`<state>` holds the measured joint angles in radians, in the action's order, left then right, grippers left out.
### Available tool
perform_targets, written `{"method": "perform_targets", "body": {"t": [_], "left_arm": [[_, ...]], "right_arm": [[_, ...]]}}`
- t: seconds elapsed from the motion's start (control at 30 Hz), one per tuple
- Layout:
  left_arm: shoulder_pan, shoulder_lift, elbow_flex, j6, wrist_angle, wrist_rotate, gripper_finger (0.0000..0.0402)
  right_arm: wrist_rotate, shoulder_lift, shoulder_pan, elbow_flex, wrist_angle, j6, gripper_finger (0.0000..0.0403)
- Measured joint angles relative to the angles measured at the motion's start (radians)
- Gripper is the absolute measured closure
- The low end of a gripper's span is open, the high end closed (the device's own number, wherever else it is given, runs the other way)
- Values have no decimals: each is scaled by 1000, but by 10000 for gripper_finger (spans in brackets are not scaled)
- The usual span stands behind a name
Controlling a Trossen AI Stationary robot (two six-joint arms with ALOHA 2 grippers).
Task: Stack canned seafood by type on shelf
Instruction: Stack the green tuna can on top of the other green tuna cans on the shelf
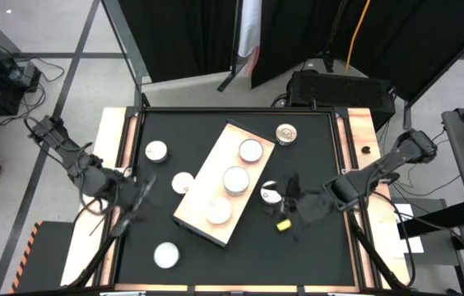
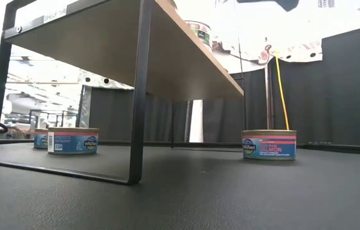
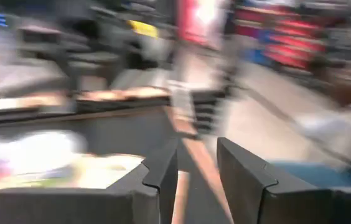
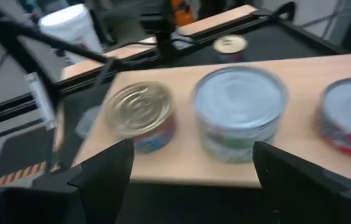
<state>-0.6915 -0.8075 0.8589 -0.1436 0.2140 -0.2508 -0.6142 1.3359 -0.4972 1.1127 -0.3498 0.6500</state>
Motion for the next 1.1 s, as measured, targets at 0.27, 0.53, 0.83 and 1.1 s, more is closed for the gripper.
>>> {"method": "perform_targets", "body": {"t": [0.27,0.53,0.83,1.1], "left_arm": [[-135,-142,0,-271,83,190,288],[-236,-390,0,-714,390,155,289],[-311,-636,0,-950,457,235,289],[-355,-682,10,-1037,413,174,289]], "right_arm": [[-68,19,-162,-18,-16,120,89],[-56,14,-227,-18,-16,199,90],[-47,-13,-216,-5,-20,109,90],[-73,-8,-216,-5,-29,86,90]]}}
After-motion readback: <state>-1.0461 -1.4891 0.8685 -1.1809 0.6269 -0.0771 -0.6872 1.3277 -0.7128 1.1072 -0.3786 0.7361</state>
